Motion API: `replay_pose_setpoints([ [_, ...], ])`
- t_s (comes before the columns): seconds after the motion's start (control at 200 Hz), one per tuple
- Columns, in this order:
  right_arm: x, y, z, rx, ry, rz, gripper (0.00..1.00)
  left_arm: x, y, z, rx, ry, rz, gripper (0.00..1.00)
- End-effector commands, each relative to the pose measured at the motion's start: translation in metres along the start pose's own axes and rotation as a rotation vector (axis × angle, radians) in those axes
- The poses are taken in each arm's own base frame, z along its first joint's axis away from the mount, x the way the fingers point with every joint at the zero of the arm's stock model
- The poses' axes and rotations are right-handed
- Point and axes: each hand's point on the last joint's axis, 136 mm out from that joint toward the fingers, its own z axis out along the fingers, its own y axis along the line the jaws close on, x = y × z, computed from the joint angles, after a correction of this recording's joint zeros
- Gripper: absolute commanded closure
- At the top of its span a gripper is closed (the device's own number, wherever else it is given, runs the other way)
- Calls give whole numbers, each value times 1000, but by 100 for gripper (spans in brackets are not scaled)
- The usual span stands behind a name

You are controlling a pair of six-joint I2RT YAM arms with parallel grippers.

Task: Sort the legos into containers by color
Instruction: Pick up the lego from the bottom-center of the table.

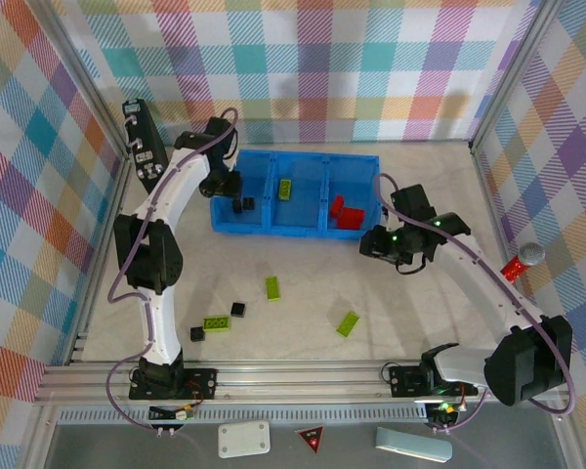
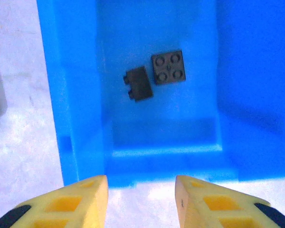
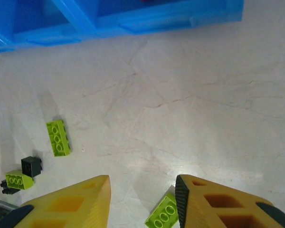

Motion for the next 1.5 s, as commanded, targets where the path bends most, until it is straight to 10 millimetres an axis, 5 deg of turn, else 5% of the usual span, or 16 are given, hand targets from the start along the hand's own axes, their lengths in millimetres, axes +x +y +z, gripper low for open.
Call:
replay_pose_setpoints([
  [0.0, 12, 3, 6, 7, 25, 17, 57, 19, 2, -20, 11, 4, -7, 58],
  [0.47, 71, 2, 45, 173, 111, 250, 48, 78, 14, -33, 53, -43, -77, 57],
  [0.755, 111, -10, 64, 300, 140, 439, 49, 79, 17, -39, 45, -108, -48, 57],
  [1.17, 150, -19, 87, 379, 223, 480, 46, 85, 9, -25, 95, -79, -52, 57],
  [1.495, 162, -26, 96, 403, 259, 512, 46, 86, 9, -26, 98, -79, -51, 57],
])
